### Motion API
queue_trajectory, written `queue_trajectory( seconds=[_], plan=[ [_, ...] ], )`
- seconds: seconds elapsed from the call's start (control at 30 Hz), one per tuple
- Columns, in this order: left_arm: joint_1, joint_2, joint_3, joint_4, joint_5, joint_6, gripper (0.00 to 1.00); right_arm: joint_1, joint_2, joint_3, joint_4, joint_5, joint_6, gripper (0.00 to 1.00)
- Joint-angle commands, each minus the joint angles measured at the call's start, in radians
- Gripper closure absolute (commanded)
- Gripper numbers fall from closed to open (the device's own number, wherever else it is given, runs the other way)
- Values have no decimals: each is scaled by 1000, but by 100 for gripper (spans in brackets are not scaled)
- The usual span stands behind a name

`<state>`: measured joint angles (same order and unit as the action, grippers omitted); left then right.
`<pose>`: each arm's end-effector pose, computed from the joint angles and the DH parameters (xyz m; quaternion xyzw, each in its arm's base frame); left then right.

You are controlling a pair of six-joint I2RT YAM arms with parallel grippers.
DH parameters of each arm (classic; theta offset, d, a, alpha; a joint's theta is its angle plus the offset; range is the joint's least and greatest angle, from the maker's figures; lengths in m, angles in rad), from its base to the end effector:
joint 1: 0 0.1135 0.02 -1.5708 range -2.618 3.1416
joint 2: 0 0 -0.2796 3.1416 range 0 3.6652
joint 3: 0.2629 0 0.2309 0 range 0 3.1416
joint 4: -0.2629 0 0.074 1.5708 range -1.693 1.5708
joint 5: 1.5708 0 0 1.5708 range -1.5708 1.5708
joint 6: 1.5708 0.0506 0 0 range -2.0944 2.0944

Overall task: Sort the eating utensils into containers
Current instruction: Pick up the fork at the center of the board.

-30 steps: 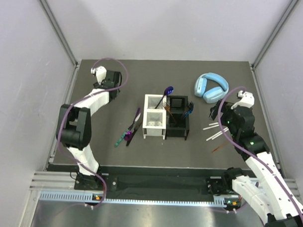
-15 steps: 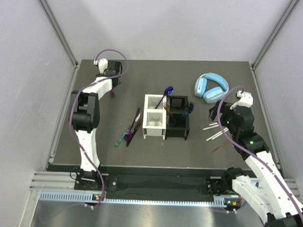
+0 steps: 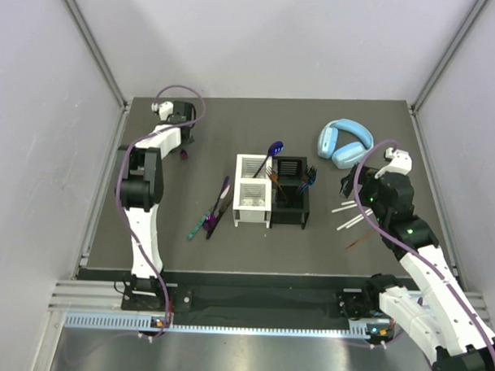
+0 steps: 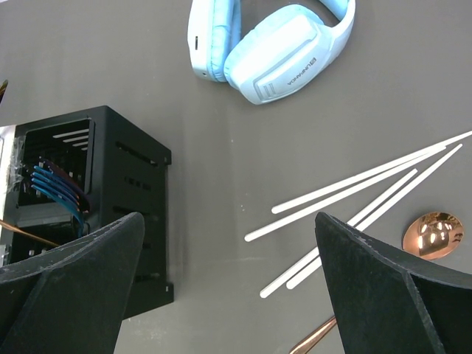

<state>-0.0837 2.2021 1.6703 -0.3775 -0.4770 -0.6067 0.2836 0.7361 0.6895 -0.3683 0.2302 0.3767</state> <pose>0.4810 -0.0170 0.1840 -0.3117 0.8680 0.1035 0.3726 0.1483 0.0312 0.3011 0.1014 0.8282 0.0849 0.5446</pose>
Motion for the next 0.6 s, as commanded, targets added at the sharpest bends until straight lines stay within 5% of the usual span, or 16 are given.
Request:
queue_trajectory(
  seconds=[0.0,0.23,0.4,0.57],
  plan=[
    [6,15,39,15,28,10,48,-9,-4,31,11,-2,-9,0],
    [7,59,100,-57,6,4,52,-12,5,33,11,-3,-9,0],
    [7,54,98,-70,24,8,75,-17,16,31,17,-14,-7,0],
    [7,62,117,-122,38,18,78,-23,23,31,16,-22,-5,0]
  ],
)
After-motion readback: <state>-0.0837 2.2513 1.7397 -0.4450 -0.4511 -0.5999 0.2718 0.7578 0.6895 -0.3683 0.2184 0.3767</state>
